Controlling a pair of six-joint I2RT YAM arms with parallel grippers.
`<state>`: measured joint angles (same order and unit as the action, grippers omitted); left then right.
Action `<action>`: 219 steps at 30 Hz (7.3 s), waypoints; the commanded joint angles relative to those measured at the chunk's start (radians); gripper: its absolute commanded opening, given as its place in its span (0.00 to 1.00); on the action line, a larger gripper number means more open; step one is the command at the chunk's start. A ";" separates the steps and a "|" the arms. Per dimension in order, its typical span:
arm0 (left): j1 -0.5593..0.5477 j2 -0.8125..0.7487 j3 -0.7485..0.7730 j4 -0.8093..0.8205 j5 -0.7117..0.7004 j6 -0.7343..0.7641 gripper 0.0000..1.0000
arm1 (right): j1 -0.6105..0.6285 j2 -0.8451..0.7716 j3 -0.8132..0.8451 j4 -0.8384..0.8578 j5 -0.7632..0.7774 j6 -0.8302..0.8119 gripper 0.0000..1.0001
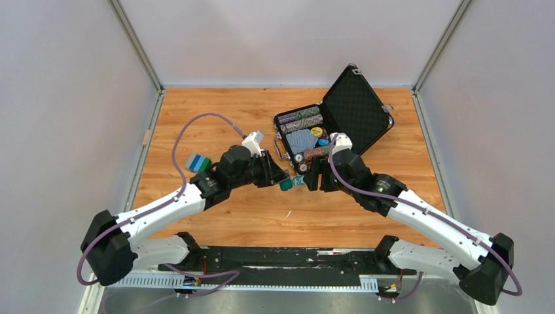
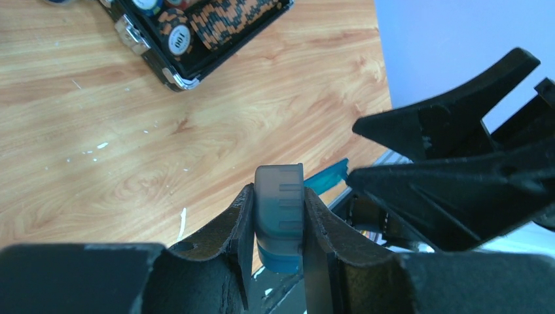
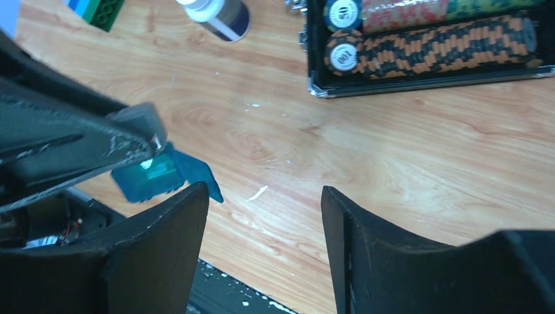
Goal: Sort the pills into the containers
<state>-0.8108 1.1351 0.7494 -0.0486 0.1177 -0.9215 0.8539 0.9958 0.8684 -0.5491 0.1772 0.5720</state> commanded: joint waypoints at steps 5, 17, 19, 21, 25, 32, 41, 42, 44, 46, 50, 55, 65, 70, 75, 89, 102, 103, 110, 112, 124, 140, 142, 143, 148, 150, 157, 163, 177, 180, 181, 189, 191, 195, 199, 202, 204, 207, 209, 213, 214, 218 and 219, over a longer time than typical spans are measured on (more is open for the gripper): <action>-0.001 -0.012 0.038 0.093 0.102 0.006 0.00 | -0.019 0.043 -0.026 0.014 0.041 0.004 0.62; 0.002 -0.012 0.032 0.115 0.140 0.038 0.00 | -0.122 -0.139 -0.064 0.078 -0.253 -0.076 0.90; 0.002 -0.014 0.035 0.116 0.160 0.052 0.00 | -0.138 -0.173 -0.086 0.105 -0.336 -0.075 0.92; 0.002 -0.020 0.036 0.117 0.184 0.063 0.00 | -0.155 -0.193 -0.107 0.132 -0.409 -0.072 0.92; 0.002 -0.044 0.028 0.134 0.228 0.079 0.00 | -0.178 -0.202 -0.138 0.188 -0.539 -0.073 0.81; 0.002 -0.073 0.010 0.190 0.321 0.093 0.00 | -0.184 -0.206 -0.159 0.255 -0.641 -0.077 0.43; 0.005 -0.057 0.015 0.203 0.347 0.099 0.00 | -0.202 -0.219 -0.172 0.287 -0.664 -0.060 0.26; 0.005 -0.054 0.013 0.203 0.348 0.098 0.00 | -0.203 -0.223 -0.173 0.290 -0.667 -0.059 0.28; 0.007 -0.052 0.012 0.202 0.349 0.097 0.00 | -0.205 -0.227 -0.178 0.296 -0.672 -0.056 0.30; 0.007 -0.050 0.009 0.204 0.350 0.096 0.00 | -0.207 -0.229 -0.179 0.300 -0.677 -0.052 0.30; 0.010 -0.048 0.008 0.204 0.349 0.095 0.02 | -0.209 -0.233 -0.184 0.312 -0.679 -0.041 0.06; 0.013 -0.050 0.021 0.149 0.287 0.109 0.93 | -0.210 -0.213 -0.193 0.305 -0.658 -0.040 0.00; 0.016 -0.138 0.135 -0.348 -0.251 0.205 1.00 | -0.210 -0.023 -0.205 0.160 -0.539 -0.037 0.00; 0.016 -0.172 0.126 -0.397 -0.341 0.219 1.00 | -0.210 0.088 -0.229 0.176 -0.568 -0.021 0.00; 0.016 -0.166 0.101 -0.396 -0.339 0.217 1.00 | -0.210 0.167 -0.242 0.187 -0.578 -0.015 0.00; 0.017 -0.172 0.072 -0.377 -0.355 0.220 1.00 | -0.210 0.280 -0.147 0.061 -0.426 0.003 0.32; 0.016 -0.231 0.121 -0.525 -0.542 0.209 1.00 | -0.129 0.423 0.204 -0.014 -0.276 -0.041 0.66; 0.016 -0.226 0.130 -0.541 -0.554 0.200 1.00 | -0.114 0.461 0.243 -0.012 -0.240 -0.040 0.67; 0.017 -0.213 0.150 -0.713 -0.689 0.109 0.97 | -0.049 0.725 0.505 0.022 -0.078 -0.085 0.76; 0.016 -0.226 0.137 -0.735 -0.703 0.075 0.98 | -0.036 0.791 0.565 0.026 -0.061 -0.094 0.77; 0.016 -0.279 0.052 -0.702 -0.673 0.051 1.00 | 0.007 1.047 0.808 0.047 0.041 -0.162 0.68; 0.016 -0.273 0.023 -0.644 -0.629 0.088 1.00 | 0.017 1.117 0.892 0.051 0.060 -0.208 0.37; 0.016 -0.272 0.017 -0.620 -0.612 0.109 1.00 | 0.018 1.104 0.892 0.048 0.054 -0.211 0.17; 0.017 -0.268 0.014 -0.605 -0.582 0.138 0.99 | 0.018 1.088 0.885 0.048 0.050 -0.212 0.12; 0.016 -0.229 0.004 -0.457 -0.454 0.249 0.97 | 0.008 0.952 0.815 0.026 0.008 -0.219 0.08; 0.016 -0.205 0.006 -0.395 -0.406 0.296 0.97 | -0.004 0.883 0.769 0.009 -0.034 -0.218 0.08; 0.016 -0.141 -0.025 -0.121 -0.261 0.485 0.94 | -0.042 0.610 0.603 -0.066 -0.177 -0.213 0.08; 0.016 -0.167 -0.092 0.164 -0.080 0.628 0.95 | -0.080 0.392 0.482 -0.099 -0.338 -0.181 0.11; 0.016 -0.121 -0.029 0.205 0.411 0.872 0.75 | -0.160 0.249 0.423 -0.127 -0.638 -0.168 0.12; 0.016 -0.110 -0.029 0.194 0.447 0.876 0.70 | -0.170 0.240 0.421 -0.126 -0.666 -0.181 0.12; 0.016 -0.105 -0.029 0.198 0.455 0.864 0.71 | -0.174 0.239 0.418 -0.126 -0.675 -0.186 0.12; 0.016 -0.036 -0.016 0.248 0.496 0.799 0.80 | -0.187 0.240 0.408 -0.121 -0.729 -0.198 0.12; 0.016 -0.022 -0.012 0.253 0.473 0.792 0.72 | -0.189 0.239 0.405 -0.118 -0.729 -0.196 0.12; 0.018 -0.035 -0.008 0.226 0.392 0.811 0.41 | -0.198 0.235 0.390 -0.111 -0.726 -0.180 0.18; 0.021 -0.073 -0.033 0.237 0.369 0.871 0.05 | -0.198 0.228 0.356 -0.079 -0.690 -0.117 0.66; 0.020 -0.087 -0.037 0.235 0.337 0.904 0.00 | -0.196 0.222 0.336 -0.021 -0.640 -0.023 0.82; 0.021 -0.087 -0.035 0.235 0.318 0.906 0.00 | -0.195 0.216 0.323 0.023 -0.592 0.064 0.83; 0.021 -0.079 -0.023 0.234 0.279 0.891 0.00 | -0.193 0.203 0.292 0.109 -0.552 0.149 0.78; 0.021 -0.072 -0.017 0.229 0.249 0.873 0.00 | -0.190 0.203 0.285 0.139 -0.536 0.170 0.73; 0.021 -0.055 -0.010 0.221 0.205 0.836 0.00 | -0.189 0.207 0.283 0.163 -0.526 0.176 0.62; 0.021 -0.051 -0.010 0.223 0.209 0.826 0.00 | -0.188 0.208 0.281 0.170 -0.529 0.174 0.61; 0.021 -0.039 -0.004 0.229 0.222 0.808 0.00 | -0.188 0.215 0.268 0.195 -0.523 0.181 0.54; 0.021 -0.038 -0.002 0.228 0.222 0.805 0.00 | -0.188 0.218 0.266 0.205 -0.530 0.182 0.44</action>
<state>-0.7895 1.0931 0.6960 0.1455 0.3447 -0.0891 0.6651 1.2266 1.1481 -0.4274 -0.3706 0.7219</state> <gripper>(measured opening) 0.600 0.566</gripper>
